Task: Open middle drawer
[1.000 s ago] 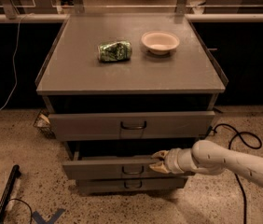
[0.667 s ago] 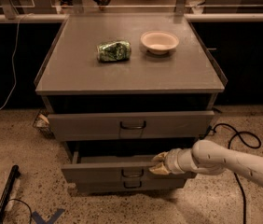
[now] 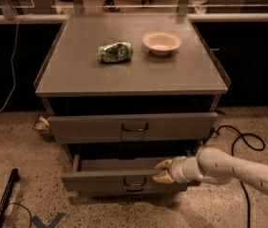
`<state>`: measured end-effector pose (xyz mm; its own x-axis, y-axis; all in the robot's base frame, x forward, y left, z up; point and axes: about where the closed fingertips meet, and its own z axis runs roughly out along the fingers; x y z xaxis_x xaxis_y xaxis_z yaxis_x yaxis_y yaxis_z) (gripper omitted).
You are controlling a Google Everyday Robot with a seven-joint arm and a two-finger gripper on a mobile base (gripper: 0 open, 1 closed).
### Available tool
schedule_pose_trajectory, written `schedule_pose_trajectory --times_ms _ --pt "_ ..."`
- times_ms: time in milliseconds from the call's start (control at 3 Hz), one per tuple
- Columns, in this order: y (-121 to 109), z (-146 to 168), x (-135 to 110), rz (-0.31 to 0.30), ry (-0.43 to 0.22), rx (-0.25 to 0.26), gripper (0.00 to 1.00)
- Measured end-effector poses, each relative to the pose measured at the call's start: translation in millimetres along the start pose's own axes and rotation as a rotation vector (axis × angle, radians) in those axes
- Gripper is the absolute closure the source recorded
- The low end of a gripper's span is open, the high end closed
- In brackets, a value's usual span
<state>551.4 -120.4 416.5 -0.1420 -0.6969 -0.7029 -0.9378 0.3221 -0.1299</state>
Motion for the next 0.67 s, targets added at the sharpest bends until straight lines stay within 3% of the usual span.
schedule_pose_trajectory --times_ms 333,667 --pt "-0.1 -0.3 -1.0 0.0 0.0 0.0 0.86" --pt "-0.1 -0.3 -1.0 0.0 0.0 0.0 0.62"
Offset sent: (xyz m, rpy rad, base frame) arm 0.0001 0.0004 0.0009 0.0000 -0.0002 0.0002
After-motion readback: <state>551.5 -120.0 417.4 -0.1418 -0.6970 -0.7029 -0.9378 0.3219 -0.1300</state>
